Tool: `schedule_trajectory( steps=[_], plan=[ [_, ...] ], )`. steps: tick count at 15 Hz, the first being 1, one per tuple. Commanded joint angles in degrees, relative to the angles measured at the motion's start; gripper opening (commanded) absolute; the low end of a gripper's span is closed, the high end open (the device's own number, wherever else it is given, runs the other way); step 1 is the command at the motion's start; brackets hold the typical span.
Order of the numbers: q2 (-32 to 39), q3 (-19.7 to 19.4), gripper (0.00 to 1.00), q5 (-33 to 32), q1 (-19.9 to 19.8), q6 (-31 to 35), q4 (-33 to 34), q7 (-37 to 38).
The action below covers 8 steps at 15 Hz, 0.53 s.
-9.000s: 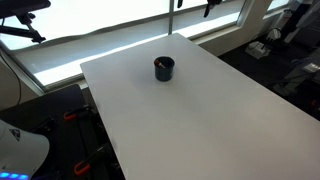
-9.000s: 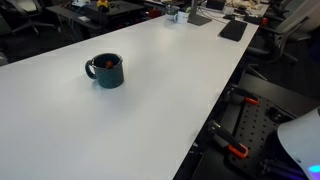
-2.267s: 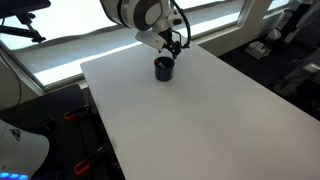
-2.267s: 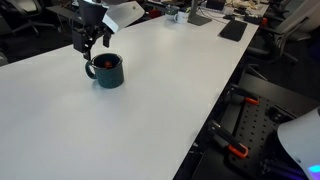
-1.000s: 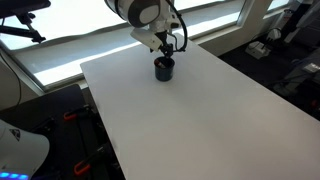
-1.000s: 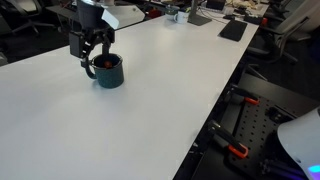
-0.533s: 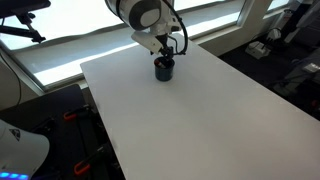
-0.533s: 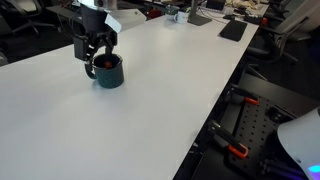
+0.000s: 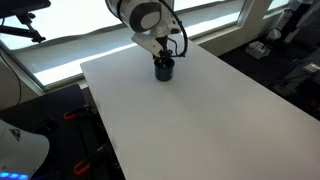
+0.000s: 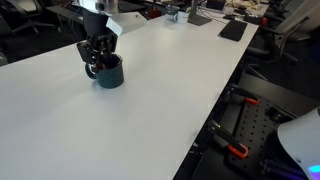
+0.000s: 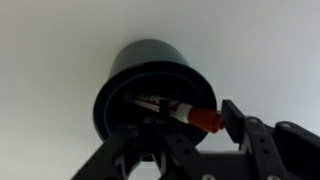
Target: Take the marker out of the cup
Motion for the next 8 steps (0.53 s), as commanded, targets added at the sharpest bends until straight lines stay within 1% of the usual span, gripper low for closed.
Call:
schedule_trajectory(
  steps=[1, 2, 4, 5, 8],
  plan=[
    [0.24, -0.27, 0.31, 0.98, 0.34, -1.37, 1.12, -0.43],
    [0.05, -0.30, 0.32, 0.99, 0.35, -1.43, 1.43, -0.42],
    [-0.09, -0.39, 0.30, 0.88, 0.57, -1.46, 1.70, -0.30],
    [0.05, -0.48, 0.33, 0.76, 0.66, -1.43, 1.77, -0.28],
    [-0.13, -0.63, 0.28, 0.57, 0.87, -1.45, 2.15, -0.20]
  ],
)
